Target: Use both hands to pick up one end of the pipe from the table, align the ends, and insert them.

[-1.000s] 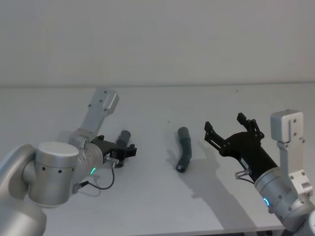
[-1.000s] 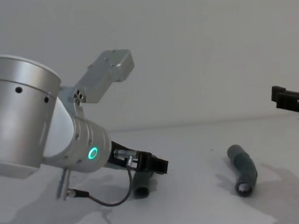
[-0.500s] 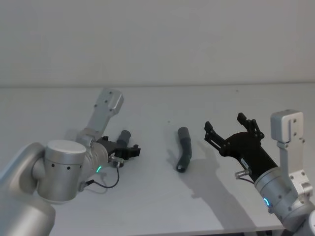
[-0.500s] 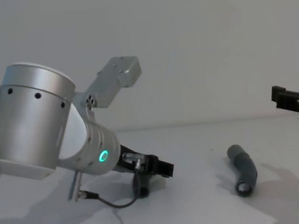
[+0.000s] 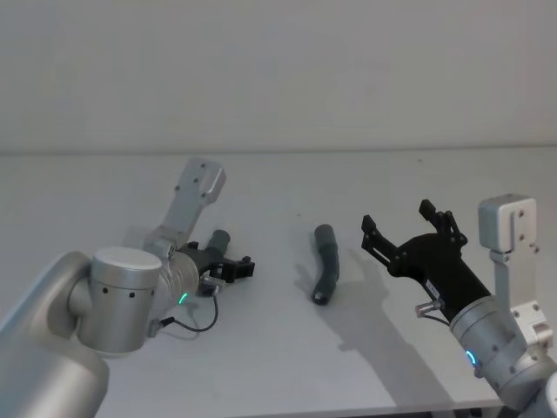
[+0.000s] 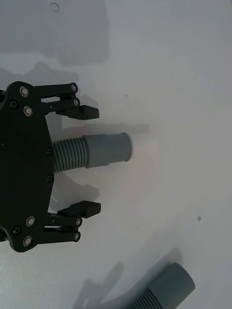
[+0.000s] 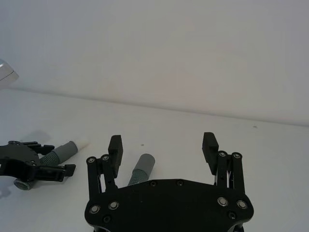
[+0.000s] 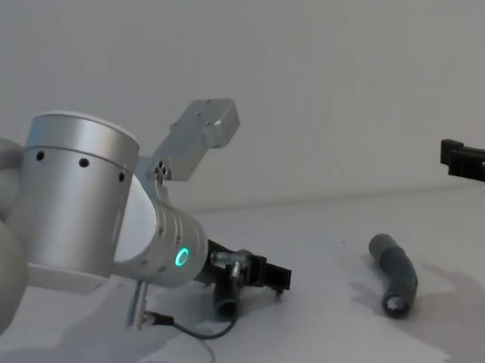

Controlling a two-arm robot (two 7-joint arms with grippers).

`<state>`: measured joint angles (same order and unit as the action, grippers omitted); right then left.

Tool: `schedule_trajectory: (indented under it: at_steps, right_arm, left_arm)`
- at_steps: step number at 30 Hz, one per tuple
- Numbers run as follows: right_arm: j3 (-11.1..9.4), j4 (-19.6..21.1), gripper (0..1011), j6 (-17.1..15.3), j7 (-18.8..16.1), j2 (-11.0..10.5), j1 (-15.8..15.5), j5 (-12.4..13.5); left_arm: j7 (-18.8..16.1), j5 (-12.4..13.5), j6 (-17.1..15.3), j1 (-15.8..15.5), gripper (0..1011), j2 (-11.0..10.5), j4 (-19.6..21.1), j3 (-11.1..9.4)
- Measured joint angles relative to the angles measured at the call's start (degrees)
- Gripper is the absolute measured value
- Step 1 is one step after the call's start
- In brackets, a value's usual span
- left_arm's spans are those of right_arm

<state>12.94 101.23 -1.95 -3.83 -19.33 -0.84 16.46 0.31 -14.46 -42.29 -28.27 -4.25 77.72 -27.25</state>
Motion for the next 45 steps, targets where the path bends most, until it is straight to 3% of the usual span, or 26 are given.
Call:
schedule_trajectory:
  at_steps: [3,15,45]
  right_arm:
    - [0.00,0.00,1001,0.00,0.00,0.00,0.00,0.00]
    - [0.00,0.00,1001,0.00,0.00,0.00,0.00,0.00]
    - [0.00,0.00,1001,0.00,0.00,0.00,0.00,0.00]
  left_arm:
    - [0.15,0.14,0.23,-0.16,996,0.15,-0.40,-0.06]
    - [0.44,0.43,0.74,-0.50,715,0.51,-1.24,-0.18]
    - [0.54,0.65,0.93,-0.67,512,0.63,-1.72,-0.24]
